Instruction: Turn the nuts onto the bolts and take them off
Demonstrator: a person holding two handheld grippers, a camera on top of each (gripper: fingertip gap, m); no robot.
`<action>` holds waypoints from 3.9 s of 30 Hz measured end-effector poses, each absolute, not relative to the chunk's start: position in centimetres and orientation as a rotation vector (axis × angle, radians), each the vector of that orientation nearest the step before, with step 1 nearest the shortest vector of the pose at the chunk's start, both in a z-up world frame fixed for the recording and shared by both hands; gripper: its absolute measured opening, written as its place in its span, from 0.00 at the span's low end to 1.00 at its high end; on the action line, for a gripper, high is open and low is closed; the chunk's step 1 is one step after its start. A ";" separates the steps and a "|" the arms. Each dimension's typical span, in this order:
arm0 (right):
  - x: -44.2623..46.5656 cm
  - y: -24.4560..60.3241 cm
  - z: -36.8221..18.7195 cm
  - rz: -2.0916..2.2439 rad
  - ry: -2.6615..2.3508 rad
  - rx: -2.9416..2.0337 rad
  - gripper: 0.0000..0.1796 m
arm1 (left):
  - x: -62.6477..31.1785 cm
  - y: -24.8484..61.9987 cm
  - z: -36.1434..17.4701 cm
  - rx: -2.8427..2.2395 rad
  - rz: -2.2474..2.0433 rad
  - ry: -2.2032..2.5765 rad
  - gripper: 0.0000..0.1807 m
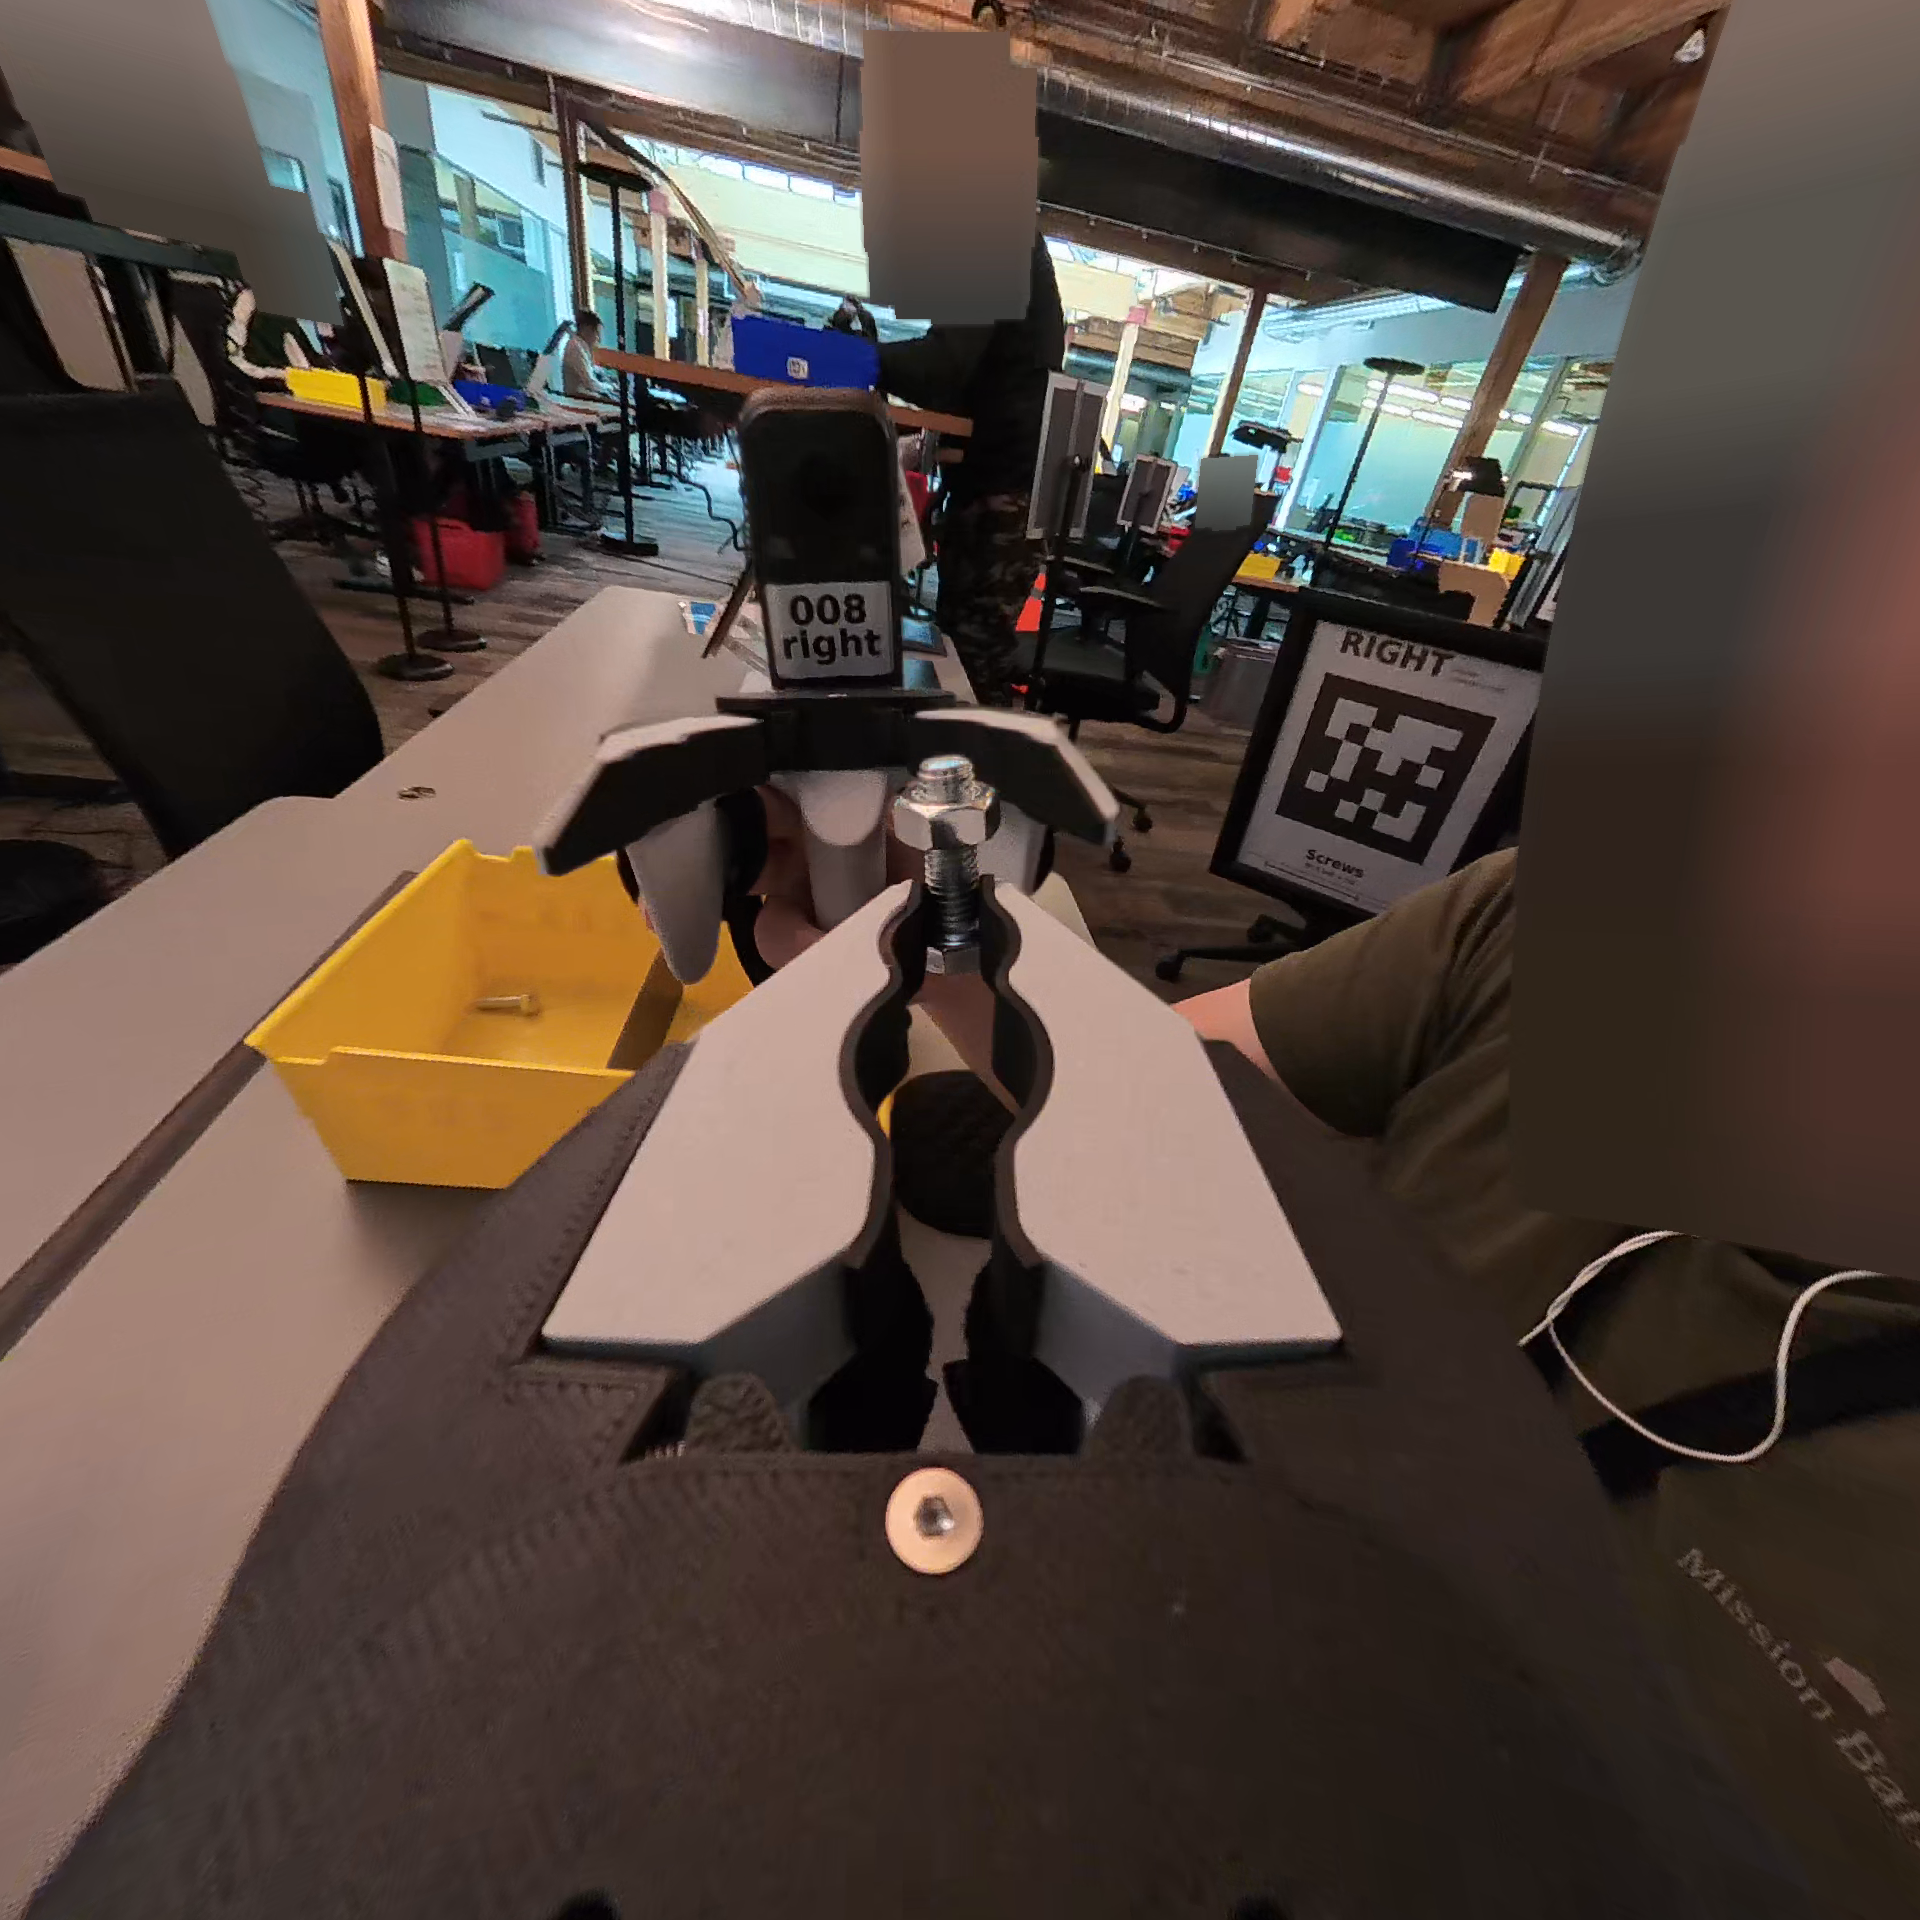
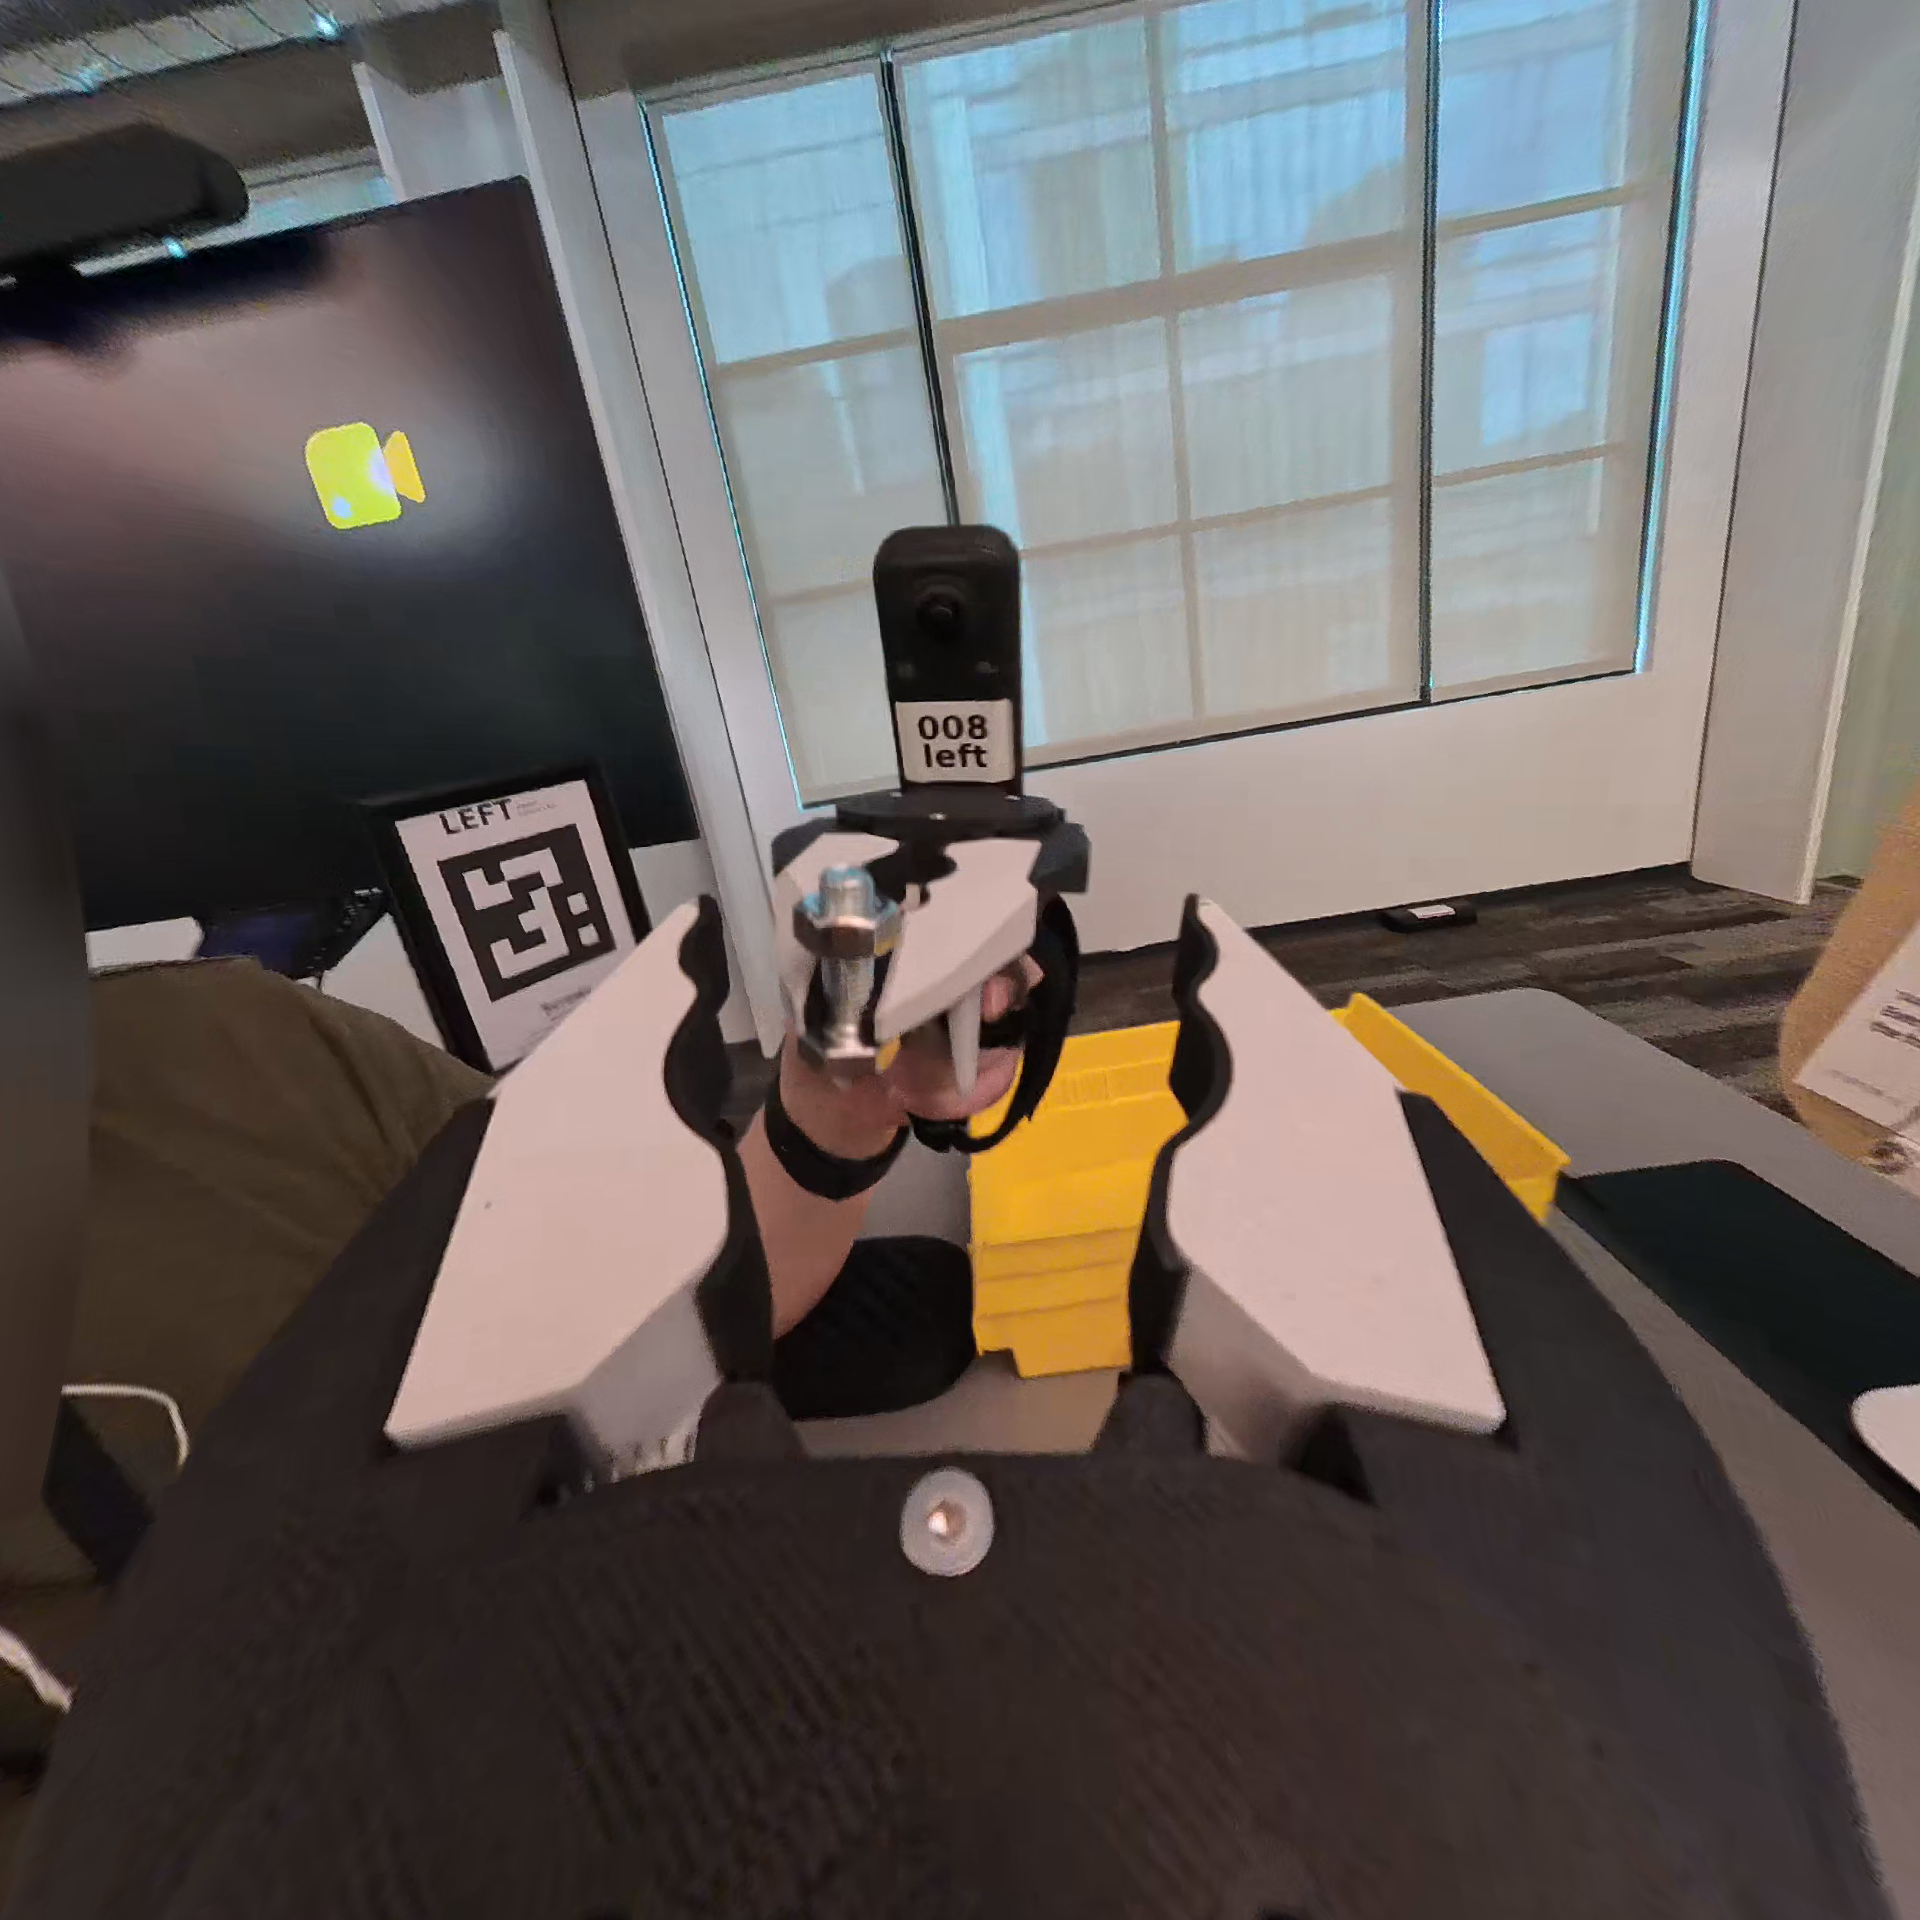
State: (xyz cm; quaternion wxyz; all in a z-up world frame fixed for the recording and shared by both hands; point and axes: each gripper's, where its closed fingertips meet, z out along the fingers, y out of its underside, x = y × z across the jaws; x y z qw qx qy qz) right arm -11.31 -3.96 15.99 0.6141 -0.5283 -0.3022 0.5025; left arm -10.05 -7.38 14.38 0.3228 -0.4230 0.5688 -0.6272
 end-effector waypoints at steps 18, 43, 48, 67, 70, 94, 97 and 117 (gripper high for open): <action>-10.7 -4.0 16.0 1.240 -0.708 -1.174 0.41 | -10.1 -8.7 14.5 -1.072 -1.646 1.538 0.04; -11.5 -5.5 16.9 1.241 -0.745 -1.145 0.32 | -10.0 -8.4 14.2 -1.097 -1.570 1.546 0.04; -9.4 -3.6 16.4 1.321 -0.655 -1.169 0.32 | -9.7 -7.6 13.9 -1.127 -1.481 1.518 0.04; -9.9 -5.2 16.9 1.379 -0.719 -1.104 0.30 | -10.4 -8.3 14.5 -1.074 -1.459 1.547 0.04; -11.2 -6.3 17.0 1.347 -0.785 -1.097 0.31 | -10.2 -8.4 14.4 -1.075 -1.474 1.555 0.04; -10.1 -4.9 16.5 1.337 -0.727 -1.151 0.31 | -10.3 -8.7 14.5 -1.072 -1.513 1.556 0.04; -10.2 -5.7 16.8 1.323 -0.762 -1.136 0.31 | -10.4 -8.7 14.6 -1.067 -1.507 1.555 0.04; -10.0 -6.0 16.9 1.305 -0.779 -1.140 0.32 | -10.0 -9.1 14.1 -1.057 -1.508 1.584 0.04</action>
